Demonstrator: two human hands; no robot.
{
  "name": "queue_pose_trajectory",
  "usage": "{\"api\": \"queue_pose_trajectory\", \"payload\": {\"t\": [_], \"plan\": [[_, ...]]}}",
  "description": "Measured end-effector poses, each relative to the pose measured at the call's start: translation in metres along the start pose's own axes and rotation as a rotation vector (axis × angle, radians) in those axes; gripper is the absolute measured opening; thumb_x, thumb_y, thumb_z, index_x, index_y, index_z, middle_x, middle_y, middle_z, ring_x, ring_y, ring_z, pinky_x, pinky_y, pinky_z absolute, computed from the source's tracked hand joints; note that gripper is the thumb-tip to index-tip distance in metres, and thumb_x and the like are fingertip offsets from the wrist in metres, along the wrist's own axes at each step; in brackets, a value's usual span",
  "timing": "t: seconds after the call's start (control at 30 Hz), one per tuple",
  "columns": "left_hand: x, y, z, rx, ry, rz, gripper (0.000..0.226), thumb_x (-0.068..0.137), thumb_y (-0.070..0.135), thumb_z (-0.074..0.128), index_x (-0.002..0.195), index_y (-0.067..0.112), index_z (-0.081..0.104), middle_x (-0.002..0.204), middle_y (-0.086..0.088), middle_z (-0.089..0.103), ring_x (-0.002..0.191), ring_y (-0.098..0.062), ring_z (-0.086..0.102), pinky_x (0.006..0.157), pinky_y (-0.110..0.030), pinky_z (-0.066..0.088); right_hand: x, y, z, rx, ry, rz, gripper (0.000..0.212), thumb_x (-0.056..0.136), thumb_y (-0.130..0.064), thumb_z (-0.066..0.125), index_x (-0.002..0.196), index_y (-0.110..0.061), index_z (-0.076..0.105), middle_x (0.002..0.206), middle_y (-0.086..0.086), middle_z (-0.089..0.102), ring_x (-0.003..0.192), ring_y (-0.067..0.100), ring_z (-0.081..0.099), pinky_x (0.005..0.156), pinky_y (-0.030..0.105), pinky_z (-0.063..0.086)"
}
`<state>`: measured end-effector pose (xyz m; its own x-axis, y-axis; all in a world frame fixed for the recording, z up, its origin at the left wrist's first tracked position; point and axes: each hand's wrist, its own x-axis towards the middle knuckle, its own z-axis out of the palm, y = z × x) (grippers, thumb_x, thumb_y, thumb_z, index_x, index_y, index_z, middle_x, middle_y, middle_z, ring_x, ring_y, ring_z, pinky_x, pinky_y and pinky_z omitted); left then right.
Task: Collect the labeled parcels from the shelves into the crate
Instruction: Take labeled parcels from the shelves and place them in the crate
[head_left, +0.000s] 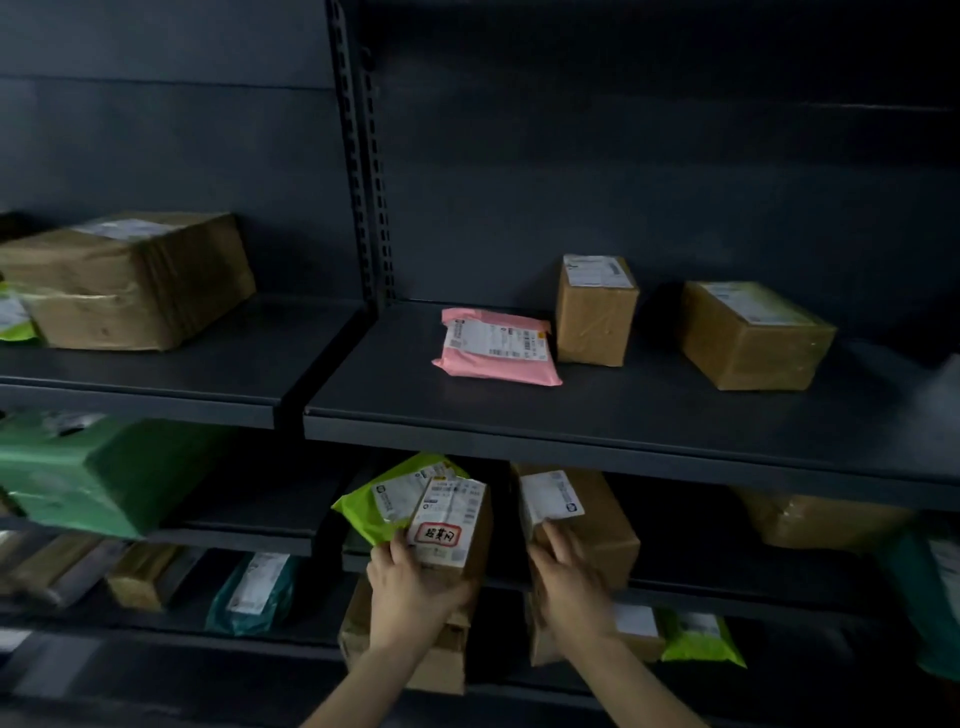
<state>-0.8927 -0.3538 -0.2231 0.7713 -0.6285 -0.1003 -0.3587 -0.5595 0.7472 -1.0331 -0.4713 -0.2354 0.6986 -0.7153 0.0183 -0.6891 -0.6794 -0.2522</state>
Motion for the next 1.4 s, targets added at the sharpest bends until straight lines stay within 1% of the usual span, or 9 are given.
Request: {"api": "queue_pose_trajectory", "payload": {"t": [0.2,0.4,0.5,0.6,0.7,0.77,0.83,1.13,1.4], "plan": [[0.001,0.003,0.007,-0.001,0.005,0.005,0.111,0.061,0.047,0.079,0.143,0.004,0.018,0.133,-0.012,0.028,0.129,-0.031,0.025,0.11,-0.039,0.027,0.011,-0.002,-0.001,0.079,0.055,-0.017,0.064,0.089,0.007,0.039,0.145,-0.02,0.026,0.157,0.0,0.005,0.144,0.019,0.005,0.117,0.031,0.015],[0.001,0.002,0.007,-0.023,0.034,0.039,0.112,0.06,0.044,0.082,0.143,0.003,0.02,0.138,-0.013,0.026,0.132,-0.032,0.021,0.111,-0.04,0.025,-0.004,0.007,-0.004,0.091,0.138,-0.013,0.054,0.096,-0.014,0.041,0.146,-0.017,0.022,0.154,0.0,0.019,0.142,0.017,0.018,0.113,0.025,0.018],[-0.002,0.004,0.006,-0.023,0.049,0.054,0.112,0.059,0.044,0.082,0.142,0.002,0.02,0.138,-0.013,0.026,0.132,-0.031,0.02,0.111,-0.04,0.025,-0.015,0.013,-0.002,0.028,0.223,0.008,0.061,0.07,-0.022,0.078,0.126,-0.013,0.056,0.127,0.004,0.06,0.115,0.018,0.059,0.09,0.023,0.048],[-0.006,0.006,0.003,-0.019,0.061,0.066,0.114,0.058,0.046,0.082,0.143,0.003,0.019,0.137,-0.013,0.026,0.132,-0.03,0.02,0.111,-0.041,0.027,-0.022,0.019,0.0,-0.025,0.266,0.065,0.064,0.047,-0.027,0.09,0.105,-0.013,0.069,0.101,0.001,0.071,0.088,0.015,0.069,0.068,0.021,0.056],[-0.011,0.008,0.0,-0.016,0.071,0.095,0.117,0.058,0.049,0.082,0.143,0.004,0.016,0.137,-0.012,0.025,0.132,-0.029,0.019,0.111,-0.041,0.027,-0.035,0.021,-0.003,-0.019,0.274,0.102,0.059,0.064,-0.028,0.082,0.117,-0.01,0.063,0.112,0.006,0.068,0.099,0.019,0.066,0.082,0.027,0.053],[-0.018,0.01,-0.001,-0.017,0.074,0.117,0.118,0.058,0.049,0.081,0.144,0.005,0.015,0.137,-0.011,0.024,0.132,-0.028,0.019,0.111,-0.04,0.028,-0.044,0.02,-0.009,0.032,0.238,0.127,0.054,0.088,-0.029,0.059,0.137,-0.01,0.043,0.137,0.008,0.05,0.124,0.023,0.049,0.103,0.031,0.039],[-0.025,0.013,-0.003,-0.03,0.08,0.141,0.117,0.058,0.049,0.081,0.144,0.006,0.015,0.137,-0.009,0.024,0.132,-0.027,0.02,0.111,-0.04,0.029,-0.053,0.024,-0.012,0.065,0.216,0.154,0.055,0.096,-0.033,0.044,0.144,-0.014,0.027,0.148,0.005,0.035,0.135,0.02,0.034,0.112,0.031,0.028],[-0.067,0.03,-0.011,-0.017,0.161,0.201,0.114,0.059,0.045,0.083,0.144,0.009,0.016,0.136,-0.008,0.023,0.131,-0.023,0.02,0.111,-0.039,0.028,-0.085,0.065,-0.031,0.129,0.203,0.16,0.07,0.091,-0.046,0.046,0.146,-0.013,0.018,0.151,0.004,0.027,0.138,0.017,0.025,0.112,0.026,0.022],[-0.134,0.072,0.032,0.008,0.216,0.206,0.112,0.06,0.044,0.083,0.143,0.005,0.019,0.135,-0.011,0.027,0.13,-0.026,0.021,0.111,-0.042,0.028,-0.14,0.129,-0.055,0.172,0.153,0.147,0.078,0.091,-0.048,0.047,0.147,-0.01,0.008,0.155,0.003,0.017,0.141,0.015,0.018,0.112,0.02,0.015]]}}
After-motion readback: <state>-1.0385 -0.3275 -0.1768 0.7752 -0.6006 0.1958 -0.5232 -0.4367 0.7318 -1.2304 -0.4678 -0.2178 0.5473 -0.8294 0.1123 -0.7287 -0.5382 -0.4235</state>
